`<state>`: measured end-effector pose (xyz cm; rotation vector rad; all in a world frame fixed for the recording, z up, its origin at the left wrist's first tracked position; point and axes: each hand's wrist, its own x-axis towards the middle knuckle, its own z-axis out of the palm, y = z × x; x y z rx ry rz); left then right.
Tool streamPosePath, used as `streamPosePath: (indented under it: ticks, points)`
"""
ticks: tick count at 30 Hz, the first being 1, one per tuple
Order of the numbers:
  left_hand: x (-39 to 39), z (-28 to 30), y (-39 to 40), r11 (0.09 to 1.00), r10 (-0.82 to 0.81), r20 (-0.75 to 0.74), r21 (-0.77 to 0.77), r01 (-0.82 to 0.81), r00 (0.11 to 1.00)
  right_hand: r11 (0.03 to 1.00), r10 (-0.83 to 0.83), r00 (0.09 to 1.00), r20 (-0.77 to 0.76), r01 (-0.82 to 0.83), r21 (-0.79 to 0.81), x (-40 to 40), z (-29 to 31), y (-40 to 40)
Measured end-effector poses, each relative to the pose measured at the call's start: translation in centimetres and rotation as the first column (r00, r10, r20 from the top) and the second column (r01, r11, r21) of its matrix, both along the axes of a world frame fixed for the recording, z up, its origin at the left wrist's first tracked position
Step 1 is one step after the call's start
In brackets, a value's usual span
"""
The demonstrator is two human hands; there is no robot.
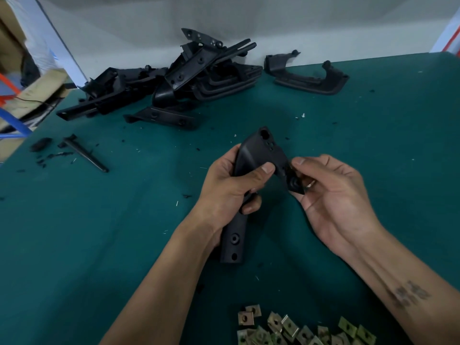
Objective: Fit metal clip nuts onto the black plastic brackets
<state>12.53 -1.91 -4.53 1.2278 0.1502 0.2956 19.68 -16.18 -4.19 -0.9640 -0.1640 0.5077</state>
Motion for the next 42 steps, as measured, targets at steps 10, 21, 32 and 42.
streamPosePath:
  ticks: [10, 21, 32, 42]
  points:
    - [-0.1, -0.2, 0.2, 0.999, -0.045, 0.016, 0.016, 0.045, 0.999, 0.996, -0.060, 0.998, -0.031, 0.062, 0.065, -0.9, -0.4, 0.3]
    - [-0.2, -0.3, 0.1, 0.998, -0.016, -0.011, 0.054, 0.017, 1.000, 1.000, 0.023, 0.991, 0.134, -0.023, -0.008, -0.4, 0.1, -0.3]
    - [-0.4, -0.1, 0.2, 0.999, -0.043, -0.013, -0.007, 0.043, 0.999, 0.944, 0.329, 0.944, -0.025, -0.330, -0.010, 0.9, 0.3, -1.7]
    - [-0.4, 0.0, 0.9, 0.981, -0.161, 0.120, -0.088, 0.172, 0.980, 0.863, 0.482, 0.868, 0.116, -0.494, 0.110, 1.1, 0.3, -2.3]
